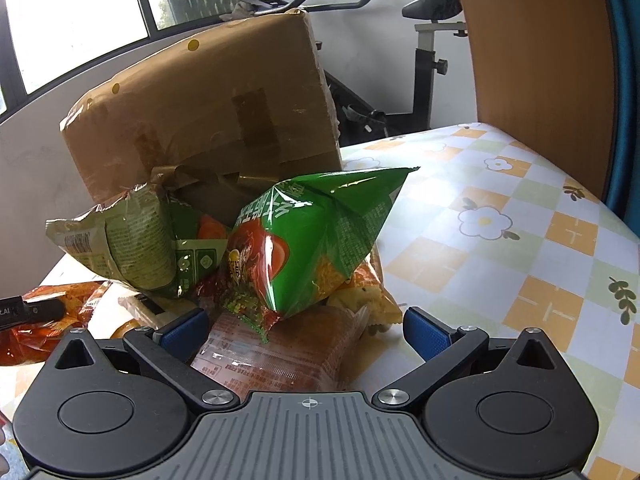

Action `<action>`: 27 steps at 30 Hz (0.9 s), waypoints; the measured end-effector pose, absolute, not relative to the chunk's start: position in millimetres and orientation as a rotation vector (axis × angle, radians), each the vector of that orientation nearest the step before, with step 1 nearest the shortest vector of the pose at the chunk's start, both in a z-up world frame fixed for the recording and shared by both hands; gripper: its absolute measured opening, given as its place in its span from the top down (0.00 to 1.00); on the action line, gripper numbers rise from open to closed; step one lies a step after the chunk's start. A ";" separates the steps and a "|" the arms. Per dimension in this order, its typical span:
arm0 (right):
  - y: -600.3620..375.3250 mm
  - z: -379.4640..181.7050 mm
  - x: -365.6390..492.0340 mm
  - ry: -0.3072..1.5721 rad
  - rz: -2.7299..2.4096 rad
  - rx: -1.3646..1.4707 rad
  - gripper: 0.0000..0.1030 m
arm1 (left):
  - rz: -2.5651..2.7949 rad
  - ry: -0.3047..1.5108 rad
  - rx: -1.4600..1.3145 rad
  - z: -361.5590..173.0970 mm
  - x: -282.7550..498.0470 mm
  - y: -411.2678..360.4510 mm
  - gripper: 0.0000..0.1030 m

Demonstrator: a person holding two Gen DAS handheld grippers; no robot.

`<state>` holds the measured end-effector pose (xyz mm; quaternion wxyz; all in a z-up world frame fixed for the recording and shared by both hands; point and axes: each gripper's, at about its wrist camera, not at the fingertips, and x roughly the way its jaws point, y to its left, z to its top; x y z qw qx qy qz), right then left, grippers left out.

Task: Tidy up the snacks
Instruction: 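Grasp the orange snack bag with the left tool while the right tool grasps the pink bread, then lift the orange bag with the left tool while the right tool lifts the pink bread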

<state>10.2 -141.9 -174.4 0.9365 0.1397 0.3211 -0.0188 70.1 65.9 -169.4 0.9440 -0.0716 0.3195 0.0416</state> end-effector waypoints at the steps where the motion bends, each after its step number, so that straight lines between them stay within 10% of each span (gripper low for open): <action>1: -142.0 -173.9 9.7 0.655 -0.039 0.285 0.00 | 0.084 0.648 -0.145 -168.0 66.9 66.1 0.27; 27: -119.8 -180.8 20.7 0.737 0.000 0.203 0.11 | 0.082 0.631 -0.162 -168.2 52.9 73.3 0.27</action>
